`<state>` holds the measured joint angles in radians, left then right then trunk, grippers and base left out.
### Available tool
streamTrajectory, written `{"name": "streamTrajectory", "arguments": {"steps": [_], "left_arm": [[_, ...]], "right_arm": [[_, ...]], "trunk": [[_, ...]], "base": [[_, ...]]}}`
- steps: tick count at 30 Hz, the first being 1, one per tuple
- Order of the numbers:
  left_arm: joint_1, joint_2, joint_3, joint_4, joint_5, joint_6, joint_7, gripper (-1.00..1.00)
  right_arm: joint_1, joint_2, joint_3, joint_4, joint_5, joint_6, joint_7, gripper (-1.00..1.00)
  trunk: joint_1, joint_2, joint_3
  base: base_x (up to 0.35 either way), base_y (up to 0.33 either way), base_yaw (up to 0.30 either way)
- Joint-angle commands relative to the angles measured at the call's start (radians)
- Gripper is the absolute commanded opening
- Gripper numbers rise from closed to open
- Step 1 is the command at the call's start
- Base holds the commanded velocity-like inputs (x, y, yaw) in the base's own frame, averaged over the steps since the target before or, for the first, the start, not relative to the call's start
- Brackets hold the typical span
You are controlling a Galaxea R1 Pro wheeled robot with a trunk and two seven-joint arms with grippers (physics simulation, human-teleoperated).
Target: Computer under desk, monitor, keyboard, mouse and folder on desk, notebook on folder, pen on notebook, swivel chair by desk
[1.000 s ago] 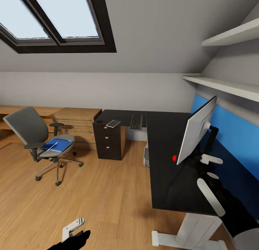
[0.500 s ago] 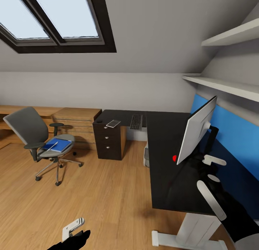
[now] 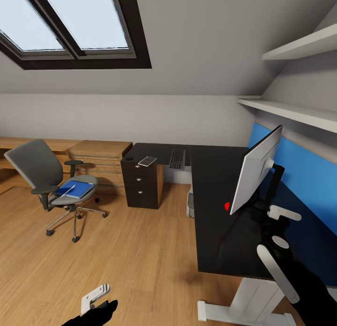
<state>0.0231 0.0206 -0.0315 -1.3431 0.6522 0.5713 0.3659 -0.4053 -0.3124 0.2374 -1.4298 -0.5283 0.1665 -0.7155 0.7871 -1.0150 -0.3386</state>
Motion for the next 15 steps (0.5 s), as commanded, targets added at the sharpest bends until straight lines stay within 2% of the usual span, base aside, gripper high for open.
{"name": "streamTrajectory", "arguments": {"steps": [1, 15], "left_arm": [[0.000, 0.001, -0.002, -0.002, 0.011, 0.001, 0.010, 1.00], [0.000, 0.001, -0.002, -0.001, 0.011, 0.001, 0.010, 1.00]], "right_arm": [[-0.001, -0.001, 0.003, -0.002, -0.002, 0.006, -0.008, 1.00], [0.001, 0.001, 0.003, -0.004, 0.001, 0.004, -0.009, 1.00]], "trunk": [[0.000, -0.001, -0.001], [0.000, -0.001, -0.001]], "base": [[0.000, 0.000, 0.000], [0.000, 0.000, 0.000]]}}
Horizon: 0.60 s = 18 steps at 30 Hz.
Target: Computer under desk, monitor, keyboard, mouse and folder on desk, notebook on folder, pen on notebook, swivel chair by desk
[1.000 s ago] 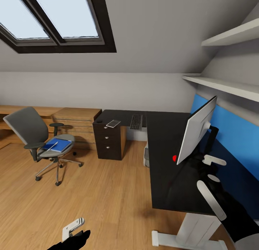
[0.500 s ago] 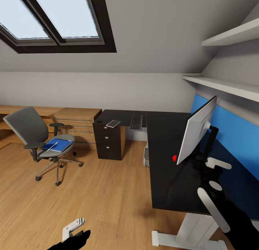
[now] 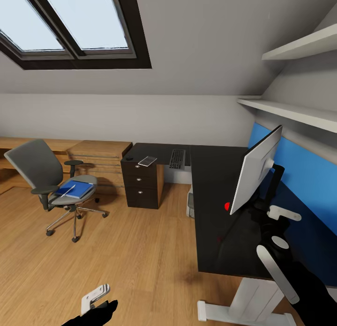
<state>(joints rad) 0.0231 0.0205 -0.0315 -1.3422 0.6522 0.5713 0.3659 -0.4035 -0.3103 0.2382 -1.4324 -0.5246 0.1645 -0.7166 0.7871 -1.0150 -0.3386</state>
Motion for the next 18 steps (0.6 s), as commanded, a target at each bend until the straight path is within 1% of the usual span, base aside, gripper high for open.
{"name": "streamTrajectory", "arguments": {"steps": [1, 5, 12, 18], "left_arm": [[0.000, 0.001, -0.002, -0.002, 0.011, 0.001, 0.010, 1.00], [0.000, 0.001, -0.002, -0.002, 0.011, 0.001, 0.010, 1.00], [0.000, 0.000, -0.002, -0.002, 0.012, 0.001, 0.010, 1.00], [0.000, -0.001, -0.002, -0.002, 0.012, 0.001, 0.010, 1.00]], "right_arm": [[-0.001, -0.001, 0.003, -0.002, -0.003, 0.006, -0.007, 1.00], [0.000, -0.001, 0.003, -0.002, -0.003, 0.006, -0.007, 1.00], [0.000, -0.001, 0.004, -0.001, -0.003, 0.006, -0.007, 1.00], [0.000, 0.000, 0.004, 0.001, -0.003, 0.006, -0.006, 1.00]], "trunk": [[0.000, -0.001, -0.001], [0.000, -0.001, -0.001], [0.000, -0.001, -0.001], [0.000, -0.001, -0.001]], "base": [[0.000, 0.022, 0.000], [0.027, 0.135, 0.000], [0.031, 0.253, 0.000], [0.003, 0.078, 0.000]]}}
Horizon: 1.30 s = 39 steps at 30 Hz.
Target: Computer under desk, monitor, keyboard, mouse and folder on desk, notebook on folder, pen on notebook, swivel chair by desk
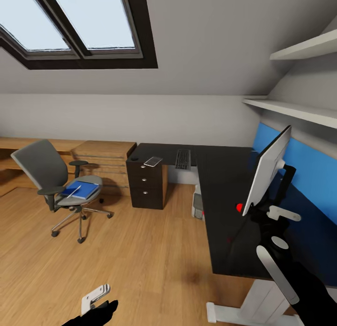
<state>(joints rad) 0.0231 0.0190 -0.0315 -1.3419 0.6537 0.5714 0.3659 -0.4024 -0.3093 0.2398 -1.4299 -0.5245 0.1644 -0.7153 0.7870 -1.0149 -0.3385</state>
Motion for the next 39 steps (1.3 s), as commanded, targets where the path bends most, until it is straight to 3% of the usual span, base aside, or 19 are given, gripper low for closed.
{"name": "streamTrajectory", "arguments": {"steps": [1, 15, 23, 25, 28, 31, 39], "left_arm": [[0.000, 0.001, -0.002, -0.002, 0.010, 0.001, 0.010, 1.00], [0.000, 0.001, -0.002, 0.001, 0.010, 0.001, 0.010, 1.00], [0.000, 0.000, -0.004, 0.027, 0.006, -0.002, 0.010, 1.00], [0.000, 0.000, -0.005, 0.031, 0.006, -0.012, 0.009, 1.00], [0.000, 0.000, -0.005, 0.031, 0.006, -0.016, 0.009, 1.00], [0.000, -0.001, -0.005, 0.033, 0.006, -0.020, 0.010, 1.00], [0.000, -0.001, -0.005, 0.033, 0.006, -0.021, 0.009, 1.00]], "right_arm": [[-0.001, -0.001, 0.003, -0.002, -0.003, 0.006, -0.007, 1.00], [-0.001, -0.002, 0.013, -0.001, -0.003, 0.006, -0.008, 1.00], [-0.001, -0.002, 0.013, 0.002, 0.006, 0.004, -0.011, 1.00], [-0.001, -0.002, 0.013, 0.011, 0.047, -0.032, -0.013, 1.00], [-0.001, -0.002, 0.013, 0.025, 0.077, -0.075, -0.014, 1.00], [-0.001, -0.002, 0.013, 0.090, 0.134, -0.174, -0.014, 1.00], [-0.001, -0.001, 0.011, 0.129, 0.156, -0.219, -0.012, 1.00]], "trunk": [[0.000, -0.001, -0.001], [0.000, -0.001, -0.001], [0.000, -0.001, -0.001], [0.000, -0.001, -0.001], [0.000, -0.001, -0.001], [0.000, -0.001, -0.001], [0.000, -0.001, -0.001]], "base": [[0.001, 0.038, 0.000], [0.001, 0.153, 0.000], [0.186, 0.016, 0.000], [0.114, 0.002, 0.000], [0.043, 0.001, 0.000], [0.029, 0.000, 0.000], [0.178, 0.000, 0.000]]}}
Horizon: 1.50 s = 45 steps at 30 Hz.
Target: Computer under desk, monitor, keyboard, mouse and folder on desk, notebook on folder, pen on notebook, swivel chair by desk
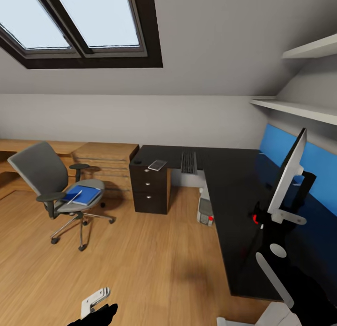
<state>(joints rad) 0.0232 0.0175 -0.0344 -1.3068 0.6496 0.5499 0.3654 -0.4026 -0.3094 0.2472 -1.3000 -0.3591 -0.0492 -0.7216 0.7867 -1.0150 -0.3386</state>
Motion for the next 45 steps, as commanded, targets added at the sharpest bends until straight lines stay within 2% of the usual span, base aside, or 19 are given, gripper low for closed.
{"name": "streamTrajectory", "arguments": {"steps": [1, 16, 25, 36, 45], "left_arm": [[0.000, 0.001, -0.002, -0.002, 0.011, 0.001, 0.010, 1.00], [0.000, 0.001, -0.004, -0.002, 0.012, 0.001, 0.010, 1.00], [0.000, 0.001, -0.004, -0.002, 0.012, 0.001, 0.010, 1.00], [0.000, 0.001, -0.006, 0.013, 0.012, -0.004, 0.010, 1.00], [0.000, 0.001, -0.007, 0.014, 0.012, -0.013, 0.009, 1.00]], "right_arm": [[-0.001, -0.001, 0.002, 0.002, -0.008, -0.008, -0.006, 1.00], [-0.002, -0.001, 0.001, 0.026, -0.007, -0.009, -0.006, 1.00], [-0.003, -0.002, -0.002, 0.071, -0.010, -0.005, -0.004, 1.00], [-0.010, -0.002, -0.030, 0.155, -0.012, -0.002, 0.003, 1.00], [-0.014, -0.003, -0.032, 0.185, -0.014, 0.000, 0.003, 1.00]], "trunk": [[0.000, -0.001, -0.001], [0.000, -0.001, -0.001], [0.000, -0.001, -0.001], [0.000, -0.001, -0.001], [0.000, -0.001, -0.001]], "base": [[0.107, 0.000, 0.000], [0.105, 0.000, 0.000], [0.028, 0.000, 0.000], [0.001, 0.000, 0.000], [0.000, 0.000, 0.000]]}}
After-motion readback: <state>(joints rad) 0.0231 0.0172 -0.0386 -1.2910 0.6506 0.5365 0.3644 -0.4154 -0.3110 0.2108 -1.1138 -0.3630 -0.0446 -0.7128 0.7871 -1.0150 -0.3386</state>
